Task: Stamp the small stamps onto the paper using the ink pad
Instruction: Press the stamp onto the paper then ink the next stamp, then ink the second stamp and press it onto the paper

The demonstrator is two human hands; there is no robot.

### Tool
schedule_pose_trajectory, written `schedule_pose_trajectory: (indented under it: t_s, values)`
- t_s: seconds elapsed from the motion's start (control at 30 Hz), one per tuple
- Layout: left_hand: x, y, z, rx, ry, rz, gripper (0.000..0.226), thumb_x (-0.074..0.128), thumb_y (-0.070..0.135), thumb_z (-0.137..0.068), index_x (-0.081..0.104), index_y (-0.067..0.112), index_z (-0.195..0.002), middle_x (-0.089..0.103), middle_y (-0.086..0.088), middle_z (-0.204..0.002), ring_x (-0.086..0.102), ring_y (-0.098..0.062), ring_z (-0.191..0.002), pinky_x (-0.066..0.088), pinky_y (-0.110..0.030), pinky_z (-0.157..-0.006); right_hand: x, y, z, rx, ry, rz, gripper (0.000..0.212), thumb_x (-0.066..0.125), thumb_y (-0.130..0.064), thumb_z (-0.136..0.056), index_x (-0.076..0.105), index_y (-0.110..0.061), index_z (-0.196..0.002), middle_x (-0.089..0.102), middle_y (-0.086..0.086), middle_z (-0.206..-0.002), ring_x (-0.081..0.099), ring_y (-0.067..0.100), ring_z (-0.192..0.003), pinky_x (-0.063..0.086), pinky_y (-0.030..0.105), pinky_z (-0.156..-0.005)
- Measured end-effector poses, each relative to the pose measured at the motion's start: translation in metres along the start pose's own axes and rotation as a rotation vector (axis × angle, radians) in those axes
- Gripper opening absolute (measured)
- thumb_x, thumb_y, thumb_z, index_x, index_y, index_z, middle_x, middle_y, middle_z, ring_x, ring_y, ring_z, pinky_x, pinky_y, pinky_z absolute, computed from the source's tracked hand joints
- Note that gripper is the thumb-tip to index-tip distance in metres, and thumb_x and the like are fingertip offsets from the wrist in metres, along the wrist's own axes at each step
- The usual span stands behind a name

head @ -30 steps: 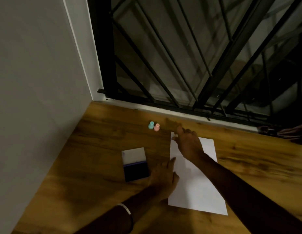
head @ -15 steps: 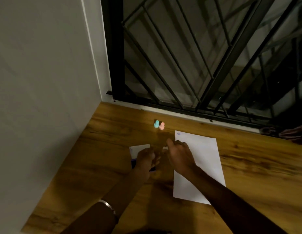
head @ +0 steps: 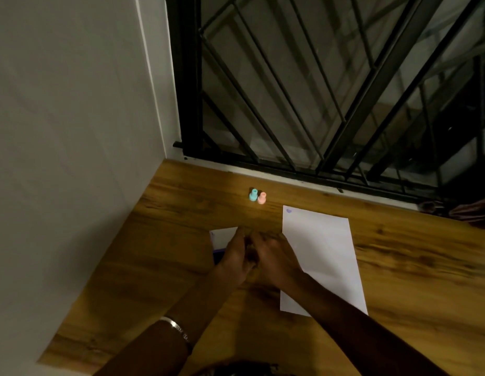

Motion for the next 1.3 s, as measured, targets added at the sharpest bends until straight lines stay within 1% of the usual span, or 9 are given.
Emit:
schedule_pose_trajectory:
  t_s: [0.13,0.3,0.4,0.53,0.63,0.7,0.9,1.07,1.3]
  values:
    - [-0.001,-0.001,-0.004,-0.028,-0.001,0.027,0.049,0.045,0.058,-0.091,0.057,0.017,-0.116,0.055,-0.012,-0.135,0.048,-0.031,-0.126,0.035,-0.049,-0.111,0.001,0.005,-0.004,0.033,-0.074,0.036,0.020,0.057,-0.007,-0.087,0.059,-0.006,-0.106,0.066,0.016,-0.098,0.060,0.037,-0.092,0.050,0.048,-0.082]
    - [-0.004,0.000,-0.009,-0.008,-0.001,-0.067,0.061,0.045,0.061,-0.091,0.052,0.017,-0.132,0.059,-0.010,-0.133,0.054,-0.027,-0.122,0.037,-0.049,-0.111,0.001,0.006,-0.004,0.026,-0.029,-0.020,0.022,0.058,-0.011,-0.091,0.061,-0.005,-0.111,0.067,0.019,-0.109,0.061,0.035,-0.103,0.046,0.047,-0.096]
    - [-0.005,-0.002,-0.010,-0.028,0.018,-0.055,0.059,0.049,0.060,-0.089,0.055,0.017,-0.128,0.062,-0.010,-0.128,0.057,-0.027,-0.117,0.043,-0.046,-0.106,0.005,0.006,-0.003,0.029,0.006,-0.045,0.024,0.061,-0.014,-0.091,0.063,-0.004,-0.112,0.069,0.018,-0.111,0.064,0.032,-0.104,0.046,0.040,-0.098]
    - [-0.004,-0.004,-0.010,-0.040,0.036,-0.065,0.042,0.056,0.058,-0.085,0.059,0.023,-0.107,0.066,-0.006,-0.110,0.060,-0.024,-0.105,0.048,-0.043,-0.091,0.006,0.006,-0.004,0.072,-0.033,-0.067,0.022,0.058,-0.003,-0.088,0.063,0.006,-0.107,0.068,0.027,-0.104,0.064,0.042,-0.096,0.048,0.052,-0.091]
    - [-0.001,-0.002,-0.010,-0.027,0.001,-0.171,0.039,0.050,0.060,-0.088,0.062,0.025,-0.100,0.069,0.000,-0.101,0.062,-0.019,-0.097,0.050,-0.034,-0.074,0.005,0.011,-0.002,0.050,0.009,-0.034,0.019,0.064,-0.010,-0.086,0.066,-0.002,-0.103,0.072,0.019,-0.095,0.070,0.034,-0.084,0.055,0.044,-0.082]
    - [0.004,0.000,-0.011,-0.011,-0.029,-0.301,0.042,0.043,0.062,-0.090,0.062,0.027,-0.103,0.068,0.004,-0.103,0.061,-0.016,-0.098,0.048,-0.032,-0.078,0.007,0.020,-0.001,0.061,-0.022,-0.042,0.020,0.061,-0.015,-0.090,0.062,-0.007,-0.108,0.071,0.015,-0.101,0.068,0.032,-0.091,0.054,0.042,-0.085]
    - [0.002,0.036,-0.019,0.359,0.172,-0.774,0.031,0.041,0.039,-0.100,0.061,0.016,-0.106,0.063,-0.011,-0.121,0.058,-0.028,-0.113,0.043,-0.046,-0.105,0.000,0.058,-0.019,0.178,-0.098,0.028,0.023,0.064,-0.015,-0.088,0.060,-0.020,-0.111,0.070,0.006,-0.112,0.064,0.026,-0.102,0.049,0.042,-0.094]
    - [-0.003,0.057,-0.016,0.625,0.220,-1.039,0.026,0.051,0.024,-0.098,0.066,0.003,-0.096,0.069,-0.014,-0.095,0.063,-0.026,-0.087,0.049,-0.035,-0.079,-0.010,0.090,-0.045,0.243,-0.092,0.062,0.022,0.059,-0.022,-0.092,0.064,-0.018,-0.113,0.066,0.008,-0.121,0.058,0.027,-0.113,0.044,0.043,-0.100]
    - [0.010,0.069,-0.027,0.806,0.149,-1.269,0.021,0.053,0.023,-0.097,0.067,0.007,-0.096,0.067,-0.008,-0.087,0.063,-0.017,-0.078,0.053,-0.032,-0.072,0.003,0.123,-0.079,0.314,-0.121,0.092,0.025,0.058,-0.025,-0.092,0.060,-0.017,-0.115,0.063,0.007,-0.121,0.057,0.027,-0.110,0.041,0.042,-0.100]
Point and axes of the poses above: each hand's wrist, its own z-axis away from the middle knuckle, its own x-axis out of the palm, y = z × x, the point moved 7 cm from there along -z, towards the middle knuckle
